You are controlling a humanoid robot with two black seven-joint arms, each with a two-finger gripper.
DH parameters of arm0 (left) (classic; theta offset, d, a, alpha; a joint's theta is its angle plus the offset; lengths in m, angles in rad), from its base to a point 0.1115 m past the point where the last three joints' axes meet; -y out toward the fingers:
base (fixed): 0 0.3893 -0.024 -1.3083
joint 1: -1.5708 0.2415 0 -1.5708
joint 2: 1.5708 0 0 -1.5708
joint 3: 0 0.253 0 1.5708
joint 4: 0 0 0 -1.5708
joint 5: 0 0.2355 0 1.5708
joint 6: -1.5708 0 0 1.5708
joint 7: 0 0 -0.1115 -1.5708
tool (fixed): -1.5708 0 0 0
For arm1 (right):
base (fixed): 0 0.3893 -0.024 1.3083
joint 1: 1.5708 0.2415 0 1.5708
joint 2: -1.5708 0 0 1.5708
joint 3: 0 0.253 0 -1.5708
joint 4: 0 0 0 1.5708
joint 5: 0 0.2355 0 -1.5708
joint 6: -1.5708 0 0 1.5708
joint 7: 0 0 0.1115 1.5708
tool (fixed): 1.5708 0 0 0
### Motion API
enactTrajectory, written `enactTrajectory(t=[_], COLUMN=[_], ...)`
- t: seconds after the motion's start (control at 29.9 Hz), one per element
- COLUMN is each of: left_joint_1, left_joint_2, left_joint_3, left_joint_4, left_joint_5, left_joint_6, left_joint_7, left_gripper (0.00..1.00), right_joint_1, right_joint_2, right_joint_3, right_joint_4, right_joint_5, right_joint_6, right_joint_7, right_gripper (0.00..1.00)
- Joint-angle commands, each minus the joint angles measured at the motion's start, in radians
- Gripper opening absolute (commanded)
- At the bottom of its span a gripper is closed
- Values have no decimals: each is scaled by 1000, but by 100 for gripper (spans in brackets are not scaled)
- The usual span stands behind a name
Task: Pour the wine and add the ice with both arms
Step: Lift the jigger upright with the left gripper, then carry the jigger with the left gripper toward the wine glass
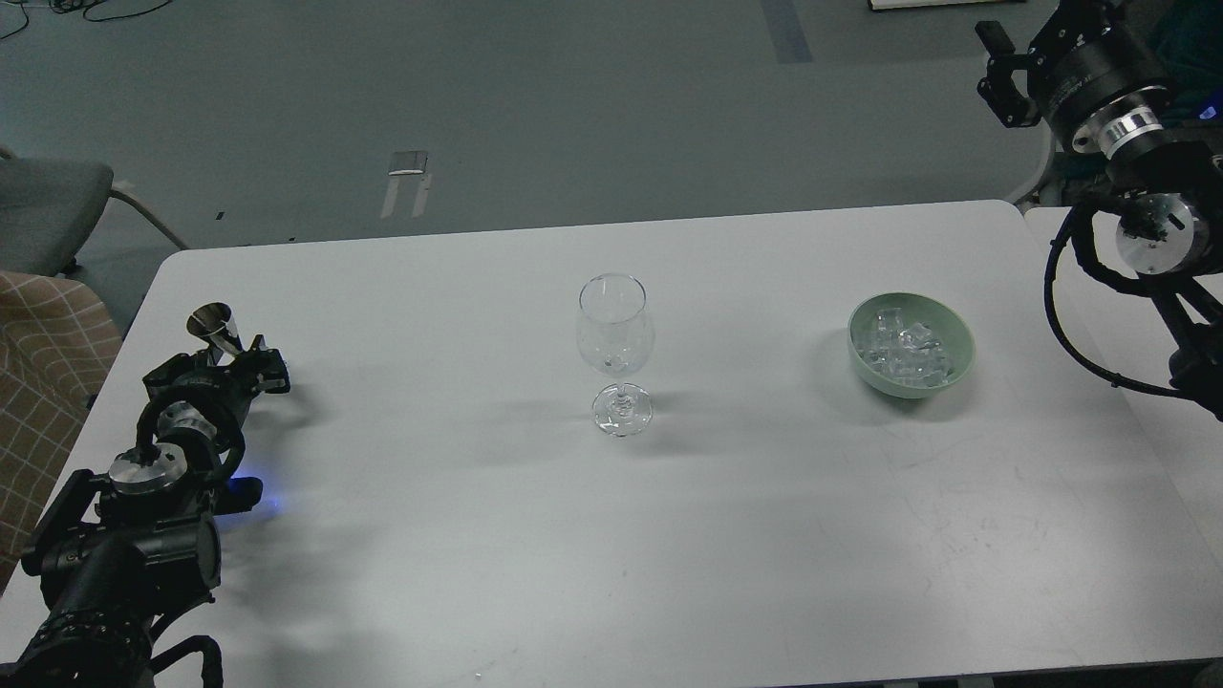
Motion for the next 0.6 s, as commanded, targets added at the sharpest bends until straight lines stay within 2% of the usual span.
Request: enactTrajectory(t=[0.0, 0.1, 0.33, 0.57], left_joint_1=[0, 0, -2, 0], left_joint_2=[0, 0, -3, -3], left_joint_3=[0, -2, -2, -3], left_joint_4=[1, 0, 1, 1], left_joint_5=[1, -1, -1, -1], left_joint_6=[0, -3, -31, -38], left_joint_7=[0, 0, -9, -11], left_gripper=[42, 41, 31, 27], right_joint_1=[0, 0, 0, -2], right_joint_2=[2, 1, 1, 1], right_joint_3=[0, 0, 0, 0], right_joint_4=[-1, 0, 0, 0], right_joint_5=[0, 0, 0, 0], right_joint_6=[0, 0, 0, 0], right_joint_7=[1, 1, 1, 1], right_gripper=[100, 100, 100, 100])
